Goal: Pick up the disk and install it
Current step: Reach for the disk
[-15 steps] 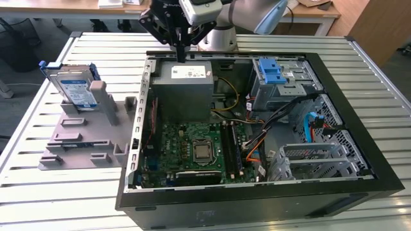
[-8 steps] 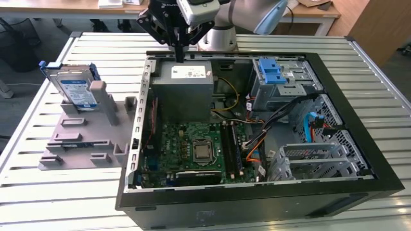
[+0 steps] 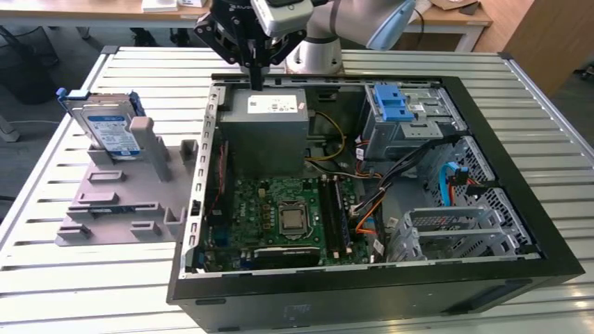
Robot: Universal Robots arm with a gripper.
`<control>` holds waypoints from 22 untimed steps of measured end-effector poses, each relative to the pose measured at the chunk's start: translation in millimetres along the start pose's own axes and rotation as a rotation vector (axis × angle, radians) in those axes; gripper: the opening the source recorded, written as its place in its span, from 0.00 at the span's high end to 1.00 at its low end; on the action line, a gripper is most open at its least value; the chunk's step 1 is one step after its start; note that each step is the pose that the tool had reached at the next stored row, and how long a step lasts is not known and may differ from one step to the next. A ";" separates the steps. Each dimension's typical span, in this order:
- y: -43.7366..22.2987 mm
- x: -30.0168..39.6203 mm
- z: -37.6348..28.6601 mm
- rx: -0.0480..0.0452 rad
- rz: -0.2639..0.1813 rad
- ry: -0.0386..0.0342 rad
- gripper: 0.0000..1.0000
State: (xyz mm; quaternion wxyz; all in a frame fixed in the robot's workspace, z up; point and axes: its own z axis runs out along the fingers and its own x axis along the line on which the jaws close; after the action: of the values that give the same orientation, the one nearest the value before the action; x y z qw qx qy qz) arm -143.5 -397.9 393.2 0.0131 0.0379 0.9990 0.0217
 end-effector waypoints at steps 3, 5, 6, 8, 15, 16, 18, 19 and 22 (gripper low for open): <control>0.0 0.8 0.0 0.0000 0.000 0.0000 0.89; 0.0 1.1 0.0 0.0000 0.000 0.0000 0.89; -0.1 1.1 -0.1 0.0001 0.000 0.0000 0.89; -0.1 1.6 -0.1 0.0000 0.000 0.0000 0.89; -0.2 4.7 -0.1 0.0000 0.000 0.0000 0.89; -0.2 5.3 -0.1 0.0000 0.000 0.0000 0.89; -0.1 6.2 -0.1 0.0000 0.000 0.0000 0.89; -0.1 6.2 -0.1 0.0000 0.000 0.0000 0.89; -0.2 6.6 -0.1 0.0000 0.000 0.0000 0.89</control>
State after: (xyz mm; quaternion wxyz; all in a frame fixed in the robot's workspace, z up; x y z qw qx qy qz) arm -150.2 -397.6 393.1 0.0131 0.0379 0.9990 0.0217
